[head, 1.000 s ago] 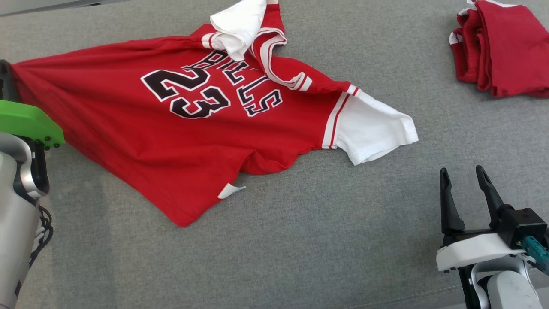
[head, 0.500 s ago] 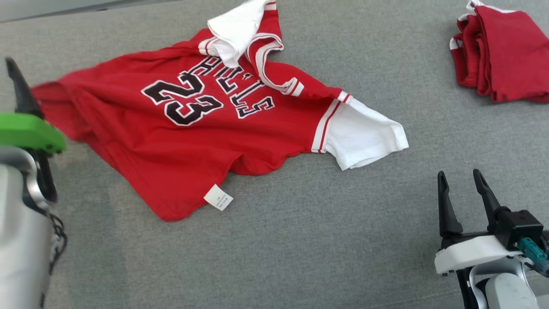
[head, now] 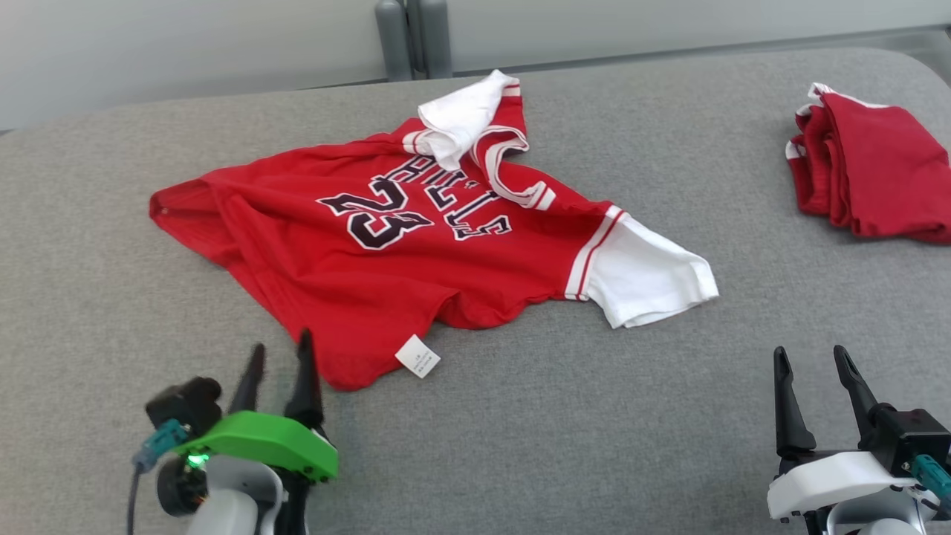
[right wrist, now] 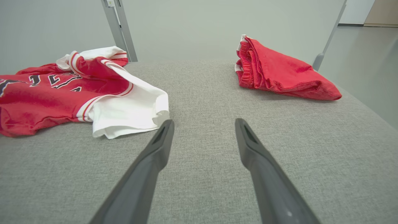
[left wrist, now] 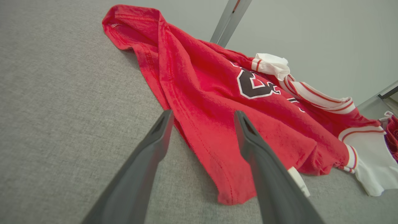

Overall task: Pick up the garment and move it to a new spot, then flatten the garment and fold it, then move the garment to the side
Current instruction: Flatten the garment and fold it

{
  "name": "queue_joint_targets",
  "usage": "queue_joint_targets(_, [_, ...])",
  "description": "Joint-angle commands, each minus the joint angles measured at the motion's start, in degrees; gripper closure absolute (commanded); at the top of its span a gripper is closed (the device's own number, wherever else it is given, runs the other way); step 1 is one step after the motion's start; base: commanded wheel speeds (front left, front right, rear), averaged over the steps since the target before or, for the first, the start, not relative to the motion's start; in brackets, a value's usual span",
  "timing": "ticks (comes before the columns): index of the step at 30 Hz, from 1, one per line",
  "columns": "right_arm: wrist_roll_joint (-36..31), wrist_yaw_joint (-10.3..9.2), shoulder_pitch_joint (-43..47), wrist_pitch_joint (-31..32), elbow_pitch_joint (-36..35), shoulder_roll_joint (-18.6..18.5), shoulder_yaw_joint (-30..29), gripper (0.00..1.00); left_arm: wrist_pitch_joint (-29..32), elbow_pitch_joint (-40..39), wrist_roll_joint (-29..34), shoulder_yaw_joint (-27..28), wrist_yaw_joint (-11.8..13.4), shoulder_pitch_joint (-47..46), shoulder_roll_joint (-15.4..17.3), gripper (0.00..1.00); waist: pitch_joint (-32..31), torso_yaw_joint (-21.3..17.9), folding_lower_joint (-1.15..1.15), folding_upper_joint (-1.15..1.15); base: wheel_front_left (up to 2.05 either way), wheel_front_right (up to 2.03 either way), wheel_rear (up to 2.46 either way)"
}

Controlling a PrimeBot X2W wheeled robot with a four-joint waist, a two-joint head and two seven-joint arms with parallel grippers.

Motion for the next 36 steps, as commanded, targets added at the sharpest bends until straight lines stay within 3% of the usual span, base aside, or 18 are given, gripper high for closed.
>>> queue_joint_targets(1, [0.61,-0.09,0.51,0.01,0.00,-0.13,0.22,0.00,1.44,-0.48,-1.15,-0.68,-0.32,1.23,-0.10,0.00,-1.54,1.66,0.00,-0.01,0.00,0.00,0.00])
queue_joint_targets(9, [0.34,-0.09,-0.47,0.01,-0.01,-0.16,1.24,0.00,6.75,1.70,-4.12,-3.89,0.08,0.23,-1.19,0.00,-0.35,0.79,0.00,-0.01,0.00,0.00,0.00])
queue_joint_targets(17, [0.42,-0.09,-0.76,0.01,0.04,-0.14,0.78,0.00,7.11,8.60,-4.34,-5.06,0.88,-1.87,-1.29,0.00,0.85,-1.82,0.00,-0.01,0.00,0.00,0.00])
queue_joint_targets(20, [0.61,-0.09,-0.61,0.01,0.15,-0.14,0.72,0.00,5.37,10.93,-5.01,-4.91,-0.20,-2.57,-1.40,0.00,1.01,-2.30,0.00,-0.01,0.00,0.00,0.00])
queue_joint_targets(21, [0.62,-0.09,-0.58,0.01,0.17,-0.14,0.64,0.00,4.97,11.41,-5.39,-4.85,-0.63,-2.83,-1.44,0.43,1.04,-2.31,0.00,-0.01,0.00,0.00,0.00])
queue_joint_targets(22, [0.68,-0.09,-0.48,0.01,0.14,-0.14,0.52,0.00,4.73,11.88,-5.07,-5.54,-1.54,-3.28,-1.45,1.00,1.02,-2.22,0.00,-0.01,0.00,0.00,0.00])
queue_joint_targets(29, [-0.05,-0.09,0.42,0.01,0.11,-0.14,-0.15,0.00,7.35,11.37,-8.17,-6.42,-4.73,-3.04,-1.39,1.00,-0.46,0.26,0.00,-0.01,0.00,0.00,0.00])
queue_joint_targets(36, [-0.35,-0.09,1.44,0.01,0.35,-0.14,-0.04,0.00,11.54,4.14,-10.46,-5.27,-3.46,2.96,1.82,1.00,-2.41,3.56,0.00,-0.01,0.00,0.00,0.00])
